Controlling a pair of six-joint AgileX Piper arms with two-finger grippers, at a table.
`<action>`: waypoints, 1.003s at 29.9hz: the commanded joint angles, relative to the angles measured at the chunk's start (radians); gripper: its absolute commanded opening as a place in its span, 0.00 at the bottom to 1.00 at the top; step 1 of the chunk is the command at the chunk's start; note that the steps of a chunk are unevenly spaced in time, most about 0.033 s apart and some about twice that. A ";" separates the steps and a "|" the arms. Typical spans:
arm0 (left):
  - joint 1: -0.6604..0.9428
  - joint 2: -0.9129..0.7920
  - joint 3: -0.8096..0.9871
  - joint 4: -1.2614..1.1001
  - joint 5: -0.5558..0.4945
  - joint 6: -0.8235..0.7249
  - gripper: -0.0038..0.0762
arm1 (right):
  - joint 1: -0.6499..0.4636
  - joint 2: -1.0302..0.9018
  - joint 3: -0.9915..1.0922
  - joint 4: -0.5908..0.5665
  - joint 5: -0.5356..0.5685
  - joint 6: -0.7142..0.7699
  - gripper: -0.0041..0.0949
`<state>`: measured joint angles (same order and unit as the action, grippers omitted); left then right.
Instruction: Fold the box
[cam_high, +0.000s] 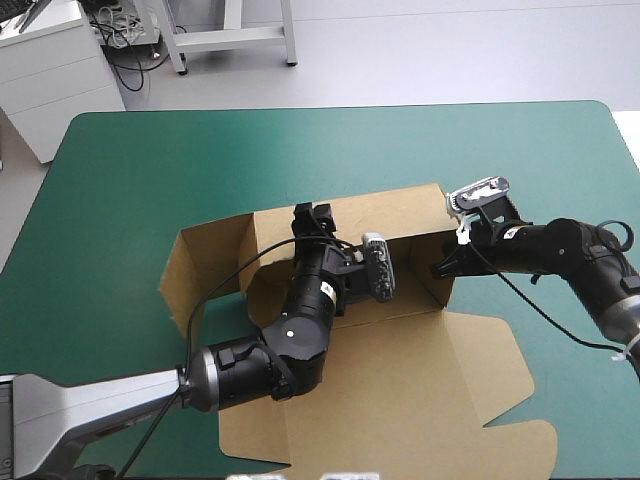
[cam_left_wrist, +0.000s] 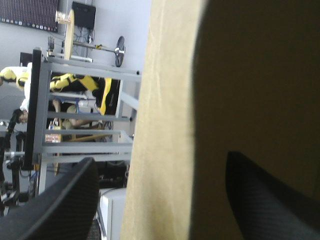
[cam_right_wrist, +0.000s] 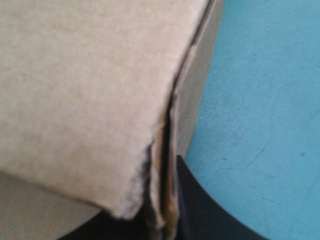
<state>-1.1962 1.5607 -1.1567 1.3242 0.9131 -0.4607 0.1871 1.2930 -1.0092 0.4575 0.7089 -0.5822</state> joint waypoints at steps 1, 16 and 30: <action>-0.078 -0.088 -0.071 -0.005 0.027 0.046 0.72 | 0.003 -0.027 -0.040 -0.057 -0.085 0.113 0.03; -0.110 -0.179 -0.275 -0.352 0.100 0.353 0.04 | 0.003 -0.027 -0.103 -0.176 -0.074 0.226 0.02; 0.490 -0.226 -0.521 -1.174 0.162 0.663 0.04 | 0.003 -0.027 -0.103 -0.176 -0.066 0.226 0.02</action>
<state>-0.8196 1.4008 -1.6351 0.2401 1.1088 0.1875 0.1871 1.2930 -1.0731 0.2590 0.6903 -0.3628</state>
